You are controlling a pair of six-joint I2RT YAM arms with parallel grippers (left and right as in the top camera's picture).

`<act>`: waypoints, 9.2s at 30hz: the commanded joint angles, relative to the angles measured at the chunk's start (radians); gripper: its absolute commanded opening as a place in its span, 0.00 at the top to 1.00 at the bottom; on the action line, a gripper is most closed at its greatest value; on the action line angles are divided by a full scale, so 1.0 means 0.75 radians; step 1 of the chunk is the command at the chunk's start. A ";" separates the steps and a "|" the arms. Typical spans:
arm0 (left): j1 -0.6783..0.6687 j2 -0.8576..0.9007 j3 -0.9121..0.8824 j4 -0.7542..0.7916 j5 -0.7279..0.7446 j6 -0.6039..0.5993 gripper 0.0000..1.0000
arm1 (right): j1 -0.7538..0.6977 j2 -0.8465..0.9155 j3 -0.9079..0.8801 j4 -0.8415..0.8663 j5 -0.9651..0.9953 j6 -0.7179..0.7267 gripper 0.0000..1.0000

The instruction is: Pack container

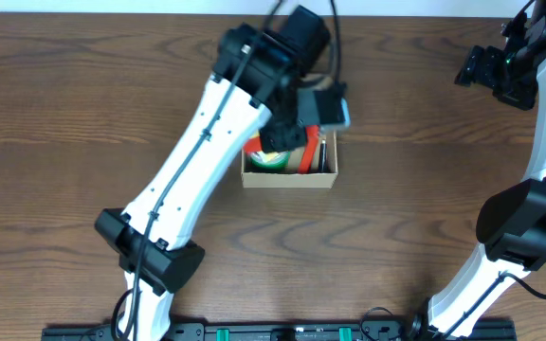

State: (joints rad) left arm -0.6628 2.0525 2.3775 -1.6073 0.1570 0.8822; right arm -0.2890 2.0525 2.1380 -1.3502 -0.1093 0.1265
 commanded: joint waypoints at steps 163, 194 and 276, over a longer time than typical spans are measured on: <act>1.002 1.029 0.120 0.066 1.565 -0.949 0.95 | 0.306 0.778 0.001 0.335 -1.157 0.048 0.99; 0.945 1.028 0.124 0.613 1.901 -1.451 0.94 | 0.401 0.779 0.002 0.616 -1.360 0.115 0.99; 0.821 0.313 0.125 -0.110 0.914 -1.162 0.94 | 0.737 -0.087 0.012 0.042 -0.396 -0.216 0.99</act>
State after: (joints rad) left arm -0.0414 2.3657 2.4634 -1.6119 0.9230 0.0376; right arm 0.2516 2.0079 2.1380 -1.3109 -0.4446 -0.0128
